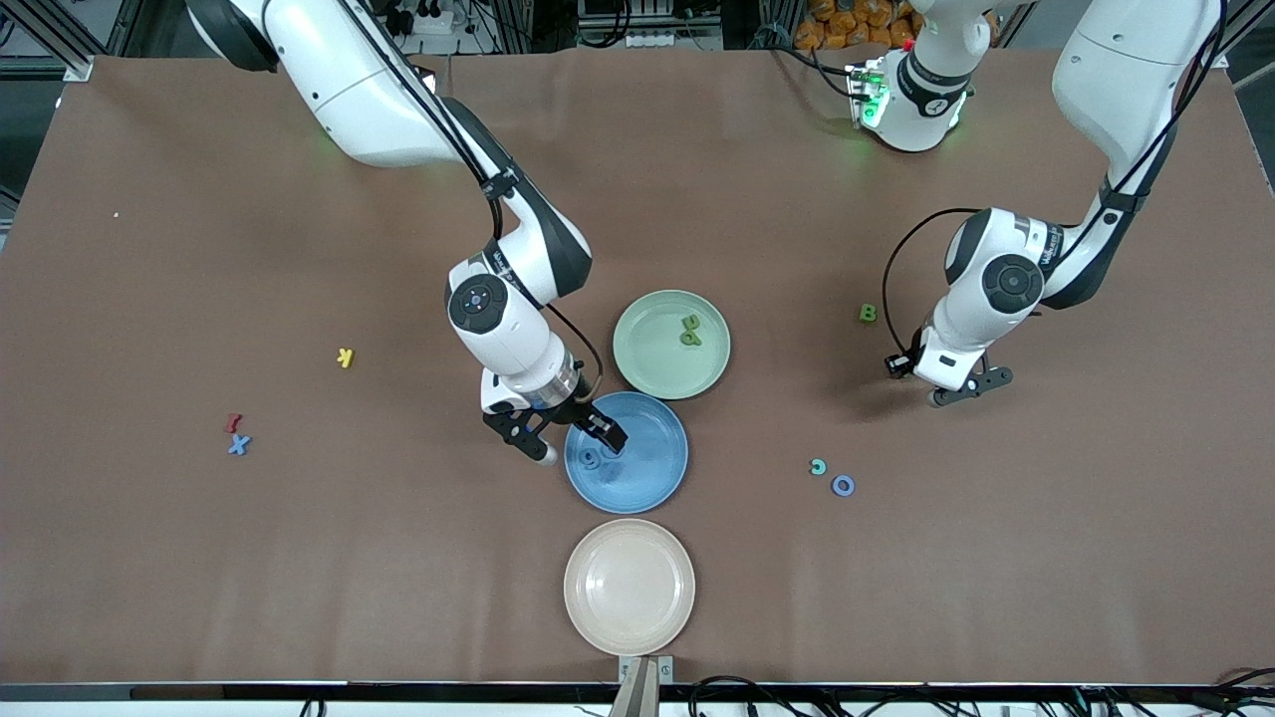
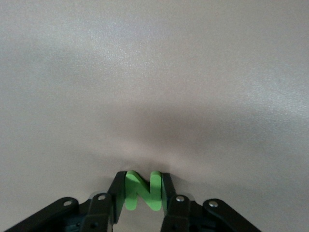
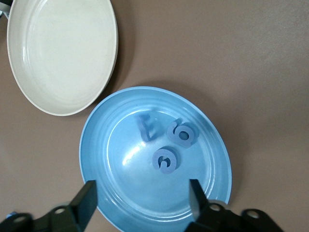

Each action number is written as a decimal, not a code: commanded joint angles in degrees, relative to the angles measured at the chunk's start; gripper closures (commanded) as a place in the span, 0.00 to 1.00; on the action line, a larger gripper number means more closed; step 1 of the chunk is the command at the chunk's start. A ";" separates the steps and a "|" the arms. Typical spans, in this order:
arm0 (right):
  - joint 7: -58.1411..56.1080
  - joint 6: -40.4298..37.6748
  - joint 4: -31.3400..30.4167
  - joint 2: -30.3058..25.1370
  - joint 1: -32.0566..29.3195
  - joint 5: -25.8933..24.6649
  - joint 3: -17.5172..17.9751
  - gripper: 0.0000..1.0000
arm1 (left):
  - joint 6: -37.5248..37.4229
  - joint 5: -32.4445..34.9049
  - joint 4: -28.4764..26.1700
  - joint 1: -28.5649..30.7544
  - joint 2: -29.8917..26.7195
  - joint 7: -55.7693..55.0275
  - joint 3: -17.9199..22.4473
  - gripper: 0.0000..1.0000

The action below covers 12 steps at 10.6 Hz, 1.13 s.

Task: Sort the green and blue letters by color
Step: 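Place the m on the blue plate with the right gripper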

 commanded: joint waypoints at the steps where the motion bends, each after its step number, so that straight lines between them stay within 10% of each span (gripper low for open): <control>1: -2.67 -0.86 1.94 0.76 -0.82 -0.53 -0.65 0.00 | 0.71 -1.35 -0.24 -0.56 0.94 0.12 0.05 1.00; 12: -58.31 -23.44 1.06 -4.42 -18.03 -0.37 -11.55 0.00 | 0.36 -1.62 11.09 -3.02 1.29 -15.51 -11.01 1.00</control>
